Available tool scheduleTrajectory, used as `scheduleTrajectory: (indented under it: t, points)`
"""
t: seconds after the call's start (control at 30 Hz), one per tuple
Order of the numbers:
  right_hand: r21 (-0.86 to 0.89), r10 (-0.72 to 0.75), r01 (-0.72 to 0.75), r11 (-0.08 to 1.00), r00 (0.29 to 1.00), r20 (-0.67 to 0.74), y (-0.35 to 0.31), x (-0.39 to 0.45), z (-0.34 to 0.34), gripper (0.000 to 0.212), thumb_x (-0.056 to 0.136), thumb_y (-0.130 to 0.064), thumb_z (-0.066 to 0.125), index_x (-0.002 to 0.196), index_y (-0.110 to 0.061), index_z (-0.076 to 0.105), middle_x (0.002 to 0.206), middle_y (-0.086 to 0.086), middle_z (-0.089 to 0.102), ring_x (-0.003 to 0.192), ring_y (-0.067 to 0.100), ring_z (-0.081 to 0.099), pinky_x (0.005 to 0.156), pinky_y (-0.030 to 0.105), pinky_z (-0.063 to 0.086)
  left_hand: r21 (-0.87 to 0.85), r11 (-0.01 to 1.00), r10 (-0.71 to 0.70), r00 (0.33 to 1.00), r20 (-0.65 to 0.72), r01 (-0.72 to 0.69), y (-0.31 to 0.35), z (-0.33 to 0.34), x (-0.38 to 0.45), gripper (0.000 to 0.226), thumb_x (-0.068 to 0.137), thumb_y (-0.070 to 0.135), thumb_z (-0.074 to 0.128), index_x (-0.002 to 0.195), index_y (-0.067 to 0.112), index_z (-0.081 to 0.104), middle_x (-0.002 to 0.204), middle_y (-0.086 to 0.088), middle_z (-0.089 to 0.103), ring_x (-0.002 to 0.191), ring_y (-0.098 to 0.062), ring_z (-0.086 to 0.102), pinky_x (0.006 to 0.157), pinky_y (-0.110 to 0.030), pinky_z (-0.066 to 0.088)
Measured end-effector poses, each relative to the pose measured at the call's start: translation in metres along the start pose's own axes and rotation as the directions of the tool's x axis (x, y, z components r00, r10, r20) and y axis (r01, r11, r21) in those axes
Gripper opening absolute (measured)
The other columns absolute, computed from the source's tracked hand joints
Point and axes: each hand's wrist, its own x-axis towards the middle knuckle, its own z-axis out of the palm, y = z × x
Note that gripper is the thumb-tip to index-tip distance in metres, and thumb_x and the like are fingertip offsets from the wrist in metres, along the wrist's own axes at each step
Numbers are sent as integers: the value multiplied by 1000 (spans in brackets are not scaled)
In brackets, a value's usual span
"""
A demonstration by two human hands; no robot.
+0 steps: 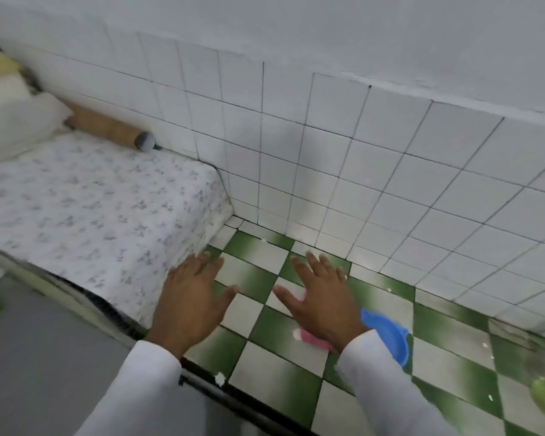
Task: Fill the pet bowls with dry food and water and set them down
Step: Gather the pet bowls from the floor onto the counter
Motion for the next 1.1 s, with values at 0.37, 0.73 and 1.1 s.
scheduleTrajectory:
  t: [0.37, 0.73, 1.1]
  points:
    - [27, -235, 235, 972, 972, -18, -168, 49, 19, 79, 93, -79, 27, 159, -35, 22, 169, 3, 15, 156, 26, 6, 125, 51, 3, 16, 982, -183, 973, -141, 187, -135, -86, -33, 94, 82, 83, 23, 153, 27, 48, 162, -5, 41, 153, -28, 29, 125, -49, 23]
    - [32, -450, 449, 893, 890, 71, -336, 77, 67, 84, 91, -82, 27, 160, -35, 19, 170, 1, 11, 157, 25, 4, 126, 53, 3, 5, 925, -366, 893, -262, 380, -267, -145, -84, 85, 87, 78, 34, 147, 22, 56, 154, -9, 51, 145, -34, 42, 117, -55, 36]
    - [48, -667, 671, 740, 723, 177, -486, 107, 120, 84, 90, -82, 28, 159, -35, 19, 170, 0, 9, 157, 24, 1, 126, 51, 3, -17, 763, -601, 699, -388, 646, -380, -180, -141, 86, 86, 76, 35, 146, 18, 56, 152, -13, 52, 144, -37, 43, 118, -54, 37]
